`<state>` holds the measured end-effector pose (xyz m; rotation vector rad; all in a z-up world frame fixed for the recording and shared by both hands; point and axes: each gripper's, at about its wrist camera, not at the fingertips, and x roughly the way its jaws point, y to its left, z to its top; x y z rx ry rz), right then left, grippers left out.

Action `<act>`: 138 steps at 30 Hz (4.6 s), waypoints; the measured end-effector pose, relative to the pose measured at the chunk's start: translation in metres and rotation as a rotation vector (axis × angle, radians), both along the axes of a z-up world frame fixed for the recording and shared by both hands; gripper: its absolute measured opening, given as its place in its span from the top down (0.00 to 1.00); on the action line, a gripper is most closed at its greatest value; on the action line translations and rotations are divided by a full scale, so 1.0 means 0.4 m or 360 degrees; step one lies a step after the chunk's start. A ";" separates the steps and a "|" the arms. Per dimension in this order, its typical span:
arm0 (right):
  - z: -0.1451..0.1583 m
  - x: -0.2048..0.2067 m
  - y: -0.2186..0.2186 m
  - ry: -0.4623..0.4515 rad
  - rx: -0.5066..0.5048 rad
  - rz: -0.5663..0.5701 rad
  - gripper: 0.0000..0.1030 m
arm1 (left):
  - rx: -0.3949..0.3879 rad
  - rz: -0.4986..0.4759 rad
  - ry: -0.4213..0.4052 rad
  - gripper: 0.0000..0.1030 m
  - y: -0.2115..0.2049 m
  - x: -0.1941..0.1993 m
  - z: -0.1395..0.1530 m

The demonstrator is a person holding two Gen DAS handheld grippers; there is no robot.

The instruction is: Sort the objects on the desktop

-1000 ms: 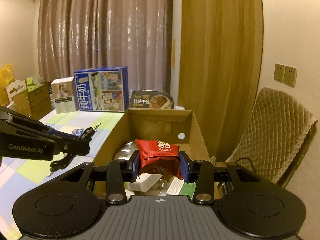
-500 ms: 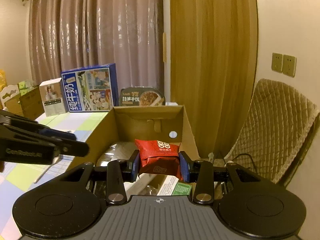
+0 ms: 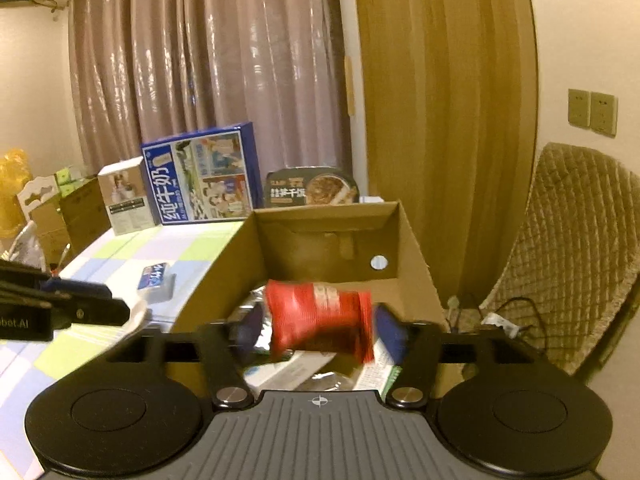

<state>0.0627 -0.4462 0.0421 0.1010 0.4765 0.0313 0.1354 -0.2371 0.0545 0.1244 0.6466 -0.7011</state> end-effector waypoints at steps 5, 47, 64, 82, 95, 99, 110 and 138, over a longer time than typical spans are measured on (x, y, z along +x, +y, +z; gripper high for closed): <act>-0.001 -0.031 0.015 0.0017 0.0005 -0.0002 0.33 | 0.0005 0.0028 0.0006 0.69 0.027 -0.015 -0.009; 0.031 -0.227 0.359 0.0111 0.0048 0.0221 0.02 | 0.0171 0.0497 0.0014 0.02 0.429 -0.180 -0.040; 0.024 -0.178 0.461 0.0153 -0.0027 0.0367 0.02 | 0.0128 0.0615 0.0052 0.02 0.553 -0.138 -0.068; -0.015 0.013 0.521 0.0168 -0.0034 0.0460 0.02 | 0.0155 0.0587 0.0023 0.02 0.574 0.027 -0.107; -0.145 0.213 0.574 0.0300 0.0018 0.0374 0.02 | 0.0209 0.0585 0.0012 0.02 0.598 0.218 -0.194; -0.192 0.274 0.593 0.0319 0.0010 0.0333 0.02 | 0.0206 0.0606 -0.0005 0.02 0.612 0.290 -0.226; -0.299 0.431 0.651 0.0326 -0.0039 0.0223 0.18 | 0.0168 0.0630 -0.0031 0.02 0.618 0.431 -0.309; -0.370 0.524 0.688 0.0350 -0.0160 0.0188 0.73 | 0.0108 0.0591 -0.0001 0.02 0.601 0.464 -0.352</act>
